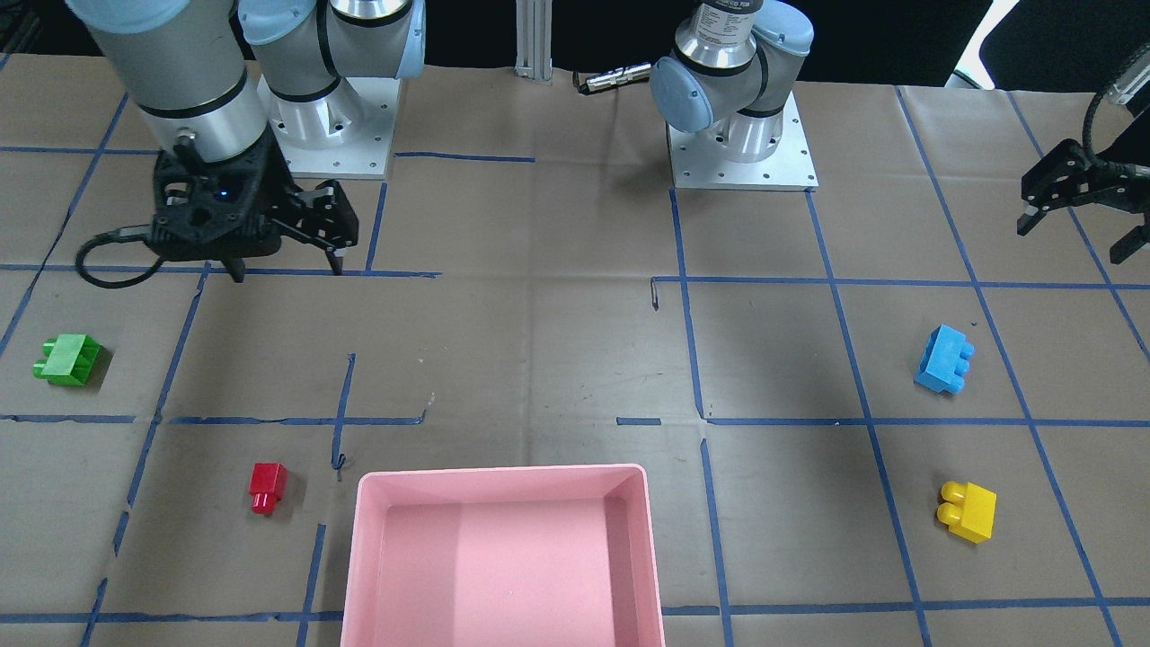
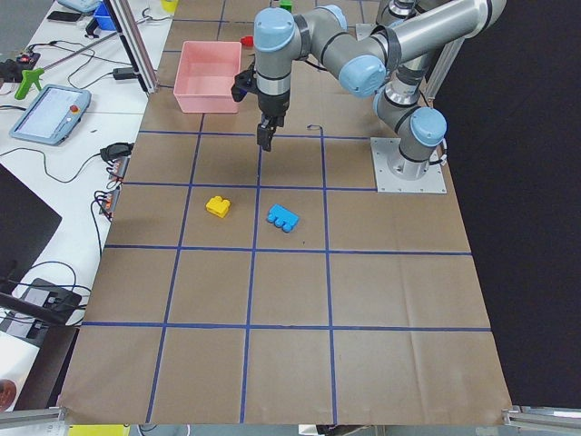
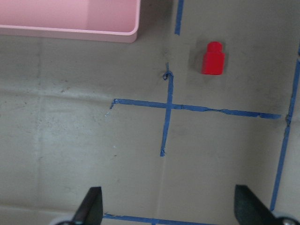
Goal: Put all blocks into box
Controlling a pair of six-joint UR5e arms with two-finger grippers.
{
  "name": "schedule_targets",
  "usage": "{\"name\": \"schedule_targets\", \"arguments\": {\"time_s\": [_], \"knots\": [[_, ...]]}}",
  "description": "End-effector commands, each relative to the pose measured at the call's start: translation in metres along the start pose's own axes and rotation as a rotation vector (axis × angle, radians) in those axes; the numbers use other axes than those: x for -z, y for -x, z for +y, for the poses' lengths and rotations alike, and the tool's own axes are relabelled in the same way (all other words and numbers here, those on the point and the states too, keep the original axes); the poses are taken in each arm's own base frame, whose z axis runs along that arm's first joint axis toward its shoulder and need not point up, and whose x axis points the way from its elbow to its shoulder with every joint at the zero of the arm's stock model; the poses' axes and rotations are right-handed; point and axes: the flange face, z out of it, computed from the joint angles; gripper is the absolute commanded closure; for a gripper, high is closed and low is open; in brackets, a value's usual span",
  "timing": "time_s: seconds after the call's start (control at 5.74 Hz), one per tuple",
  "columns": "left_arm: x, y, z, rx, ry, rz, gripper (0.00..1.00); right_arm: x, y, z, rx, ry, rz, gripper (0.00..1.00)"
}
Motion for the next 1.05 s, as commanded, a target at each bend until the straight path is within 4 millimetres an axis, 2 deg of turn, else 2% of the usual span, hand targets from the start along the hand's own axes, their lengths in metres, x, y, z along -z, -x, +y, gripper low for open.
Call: {"name": "schedule_targets", "arguments": {"time_s": [0.0, 0.17, 0.35, 0.52, 0.7, 0.87], "knots": [[-0.022, 0.024, 0.009, -0.087, 0.010, 0.025, 0.00, 0.001, -0.129, 0.005, 0.070, 0.003, 0.005, 0.00], [-0.056, 0.031, 0.006, -0.095, 0.025, 0.072, 0.00, -0.004, -0.172, 0.007, 0.100, -0.002, 0.014, 0.00], [-0.093, 0.044, -0.001, -0.097, 0.004, 0.025, 0.01, -0.013, -0.204, 0.011, 0.051, 0.013, 0.008, 0.00], [-0.140, 0.041, 0.000, -0.097, -0.003, 0.011, 0.01, -0.038, -0.244, 0.013, -0.015, 0.055, -0.018, 0.00], [-0.175, 0.028, 0.007, -0.098, -0.016, -0.015, 0.01, -0.069, -0.285, 0.021, -0.081, 0.082, -0.052, 0.00], [-0.202, 0.014, 0.015, -0.097, -0.021, -0.027, 0.01, -0.100, -0.297, 0.034, -0.093, 0.016, 0.003, 0.00]]}}
